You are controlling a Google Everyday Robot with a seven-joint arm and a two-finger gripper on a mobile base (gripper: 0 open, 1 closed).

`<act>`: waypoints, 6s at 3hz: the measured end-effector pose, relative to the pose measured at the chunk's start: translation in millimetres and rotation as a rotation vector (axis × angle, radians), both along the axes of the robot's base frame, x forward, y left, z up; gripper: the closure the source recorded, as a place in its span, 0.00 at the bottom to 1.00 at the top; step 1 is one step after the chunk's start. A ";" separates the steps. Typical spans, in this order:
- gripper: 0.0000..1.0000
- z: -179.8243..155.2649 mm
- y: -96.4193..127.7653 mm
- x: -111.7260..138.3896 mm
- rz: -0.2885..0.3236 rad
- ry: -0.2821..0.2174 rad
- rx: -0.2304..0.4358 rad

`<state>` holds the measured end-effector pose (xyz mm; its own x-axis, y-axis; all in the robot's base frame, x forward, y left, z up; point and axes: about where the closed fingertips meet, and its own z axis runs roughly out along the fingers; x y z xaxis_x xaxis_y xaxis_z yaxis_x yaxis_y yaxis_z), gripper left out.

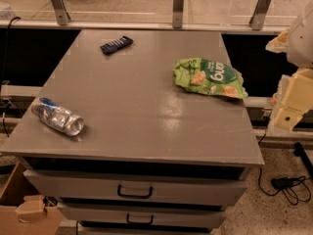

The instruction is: Pick rxbar blueberry

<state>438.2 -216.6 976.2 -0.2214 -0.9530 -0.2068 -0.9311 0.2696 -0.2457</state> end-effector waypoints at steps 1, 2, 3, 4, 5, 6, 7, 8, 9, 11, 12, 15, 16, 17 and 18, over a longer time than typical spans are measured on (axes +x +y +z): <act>0.00 0.6 0.3 0.5 0.001 -0.003 0.000; 0.00 -4.1 22.9 42.1 0.071 -0.043 0.044; 0.00 -0.7 72.6 107.1 0.175 -0.117 0.125; 0.00 24.1 147.1 171.2 0.254 -0.206 0.253; 0.00 23.4 147.0 171.0 0.254 -0.204 0.252; 0.00 20.9 153.6 175.8 0.252 -0.223 0.292; 0.00 13.8 183.3 212.0 0.246 -0.275 0.382; 0.00 14.1 223.8 271.2 0.222 -0.359 0.506; 0.00 19.9 268.7 323.9 0.166 -0.412 0.631; 0.00 6.8 283.9 339.9 0.100 -0.416 0.689; 0.00 -21.2 311.3 371.5 -0.037 -0.416 0.758; 0.00 -95.6 328.1 433.8 -0.336 -0.335 0.749; 0.00 -116.0 329.6 442.9 -0.372 -0.307 0.742; 0.06 -130.0 339.9 449.6 -0.360 -0.289 0.727; 0.23 -134.2 349.3 450.8 -0.332 -0.290 0.707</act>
Offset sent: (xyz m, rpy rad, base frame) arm 0.1081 0.0576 -0.0143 0.1151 -0.0929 0.1841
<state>889.0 132.6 842.0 -0.3136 -0.4715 -0.8242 -0.7020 0.6997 -0.1331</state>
